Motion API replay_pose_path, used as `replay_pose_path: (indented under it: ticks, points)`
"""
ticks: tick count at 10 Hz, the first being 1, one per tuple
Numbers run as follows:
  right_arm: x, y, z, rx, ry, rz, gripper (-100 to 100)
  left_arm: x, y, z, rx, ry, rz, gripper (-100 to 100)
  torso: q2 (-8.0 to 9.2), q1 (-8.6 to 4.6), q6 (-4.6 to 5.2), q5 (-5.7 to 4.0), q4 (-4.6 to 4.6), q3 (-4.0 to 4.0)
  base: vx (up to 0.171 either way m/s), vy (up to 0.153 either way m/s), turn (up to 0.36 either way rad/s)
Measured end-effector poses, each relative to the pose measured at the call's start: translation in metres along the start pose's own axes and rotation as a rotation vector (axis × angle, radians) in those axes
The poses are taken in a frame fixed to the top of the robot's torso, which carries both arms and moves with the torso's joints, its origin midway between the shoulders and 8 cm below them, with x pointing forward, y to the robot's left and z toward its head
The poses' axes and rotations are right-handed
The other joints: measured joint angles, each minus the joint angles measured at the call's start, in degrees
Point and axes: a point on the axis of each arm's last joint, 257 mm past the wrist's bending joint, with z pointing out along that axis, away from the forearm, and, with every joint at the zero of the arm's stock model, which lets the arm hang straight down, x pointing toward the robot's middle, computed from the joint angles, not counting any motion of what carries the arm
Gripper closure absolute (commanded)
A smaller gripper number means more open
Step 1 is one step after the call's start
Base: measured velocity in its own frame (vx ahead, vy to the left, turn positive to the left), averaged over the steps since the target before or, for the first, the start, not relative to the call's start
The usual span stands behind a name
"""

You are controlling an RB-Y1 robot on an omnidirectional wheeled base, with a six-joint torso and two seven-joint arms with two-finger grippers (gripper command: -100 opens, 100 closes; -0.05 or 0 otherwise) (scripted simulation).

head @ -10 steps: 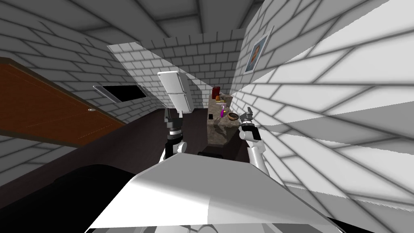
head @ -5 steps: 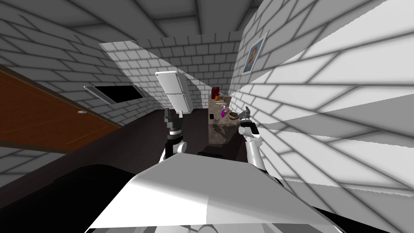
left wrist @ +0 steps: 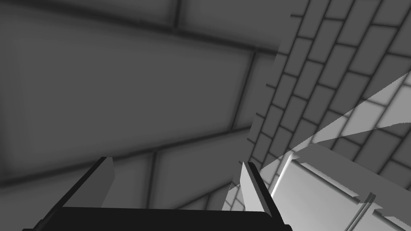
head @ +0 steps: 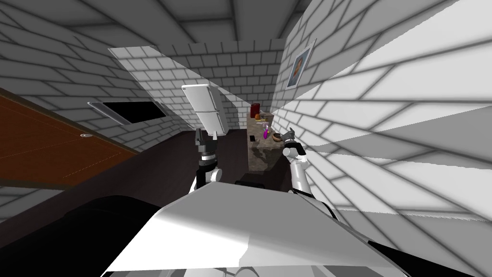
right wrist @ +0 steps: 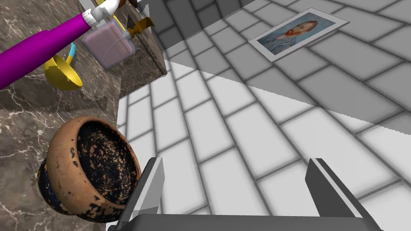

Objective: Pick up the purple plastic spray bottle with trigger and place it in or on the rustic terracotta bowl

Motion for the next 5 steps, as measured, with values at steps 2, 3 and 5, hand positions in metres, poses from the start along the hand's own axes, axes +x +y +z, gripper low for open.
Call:
replay_pose_path:
  ticks: [2,3,5]
  points:
    - [-0.003,-0.013,0.012,0.043,-0.018,0.061,-100,0.0,0.0,0.0,0.0,0.0,0.0,0,-0.07,0.03,0.0,0.01,-0.02,-0.04,0.019,0.071,-0.053]
    - [-0.004,-0.018,0.019,0.068,-0.028,0.099,-100,0.0,0.0,0.0,0.0,0.0,0.0,0,-0.08,0.03,0.01,0.01,-0.02,-0.05,0.014,0.058,-0.043]
    - [-0.007,-0.03,0.028,0.115,-0.047,0.164,-100,0.0,0.0,0.0,0.0,0.0,0.0,0,-0.06,-0.03,0.01,-0.01,-0.01,-0.04,0.018,0.054,-0.06]
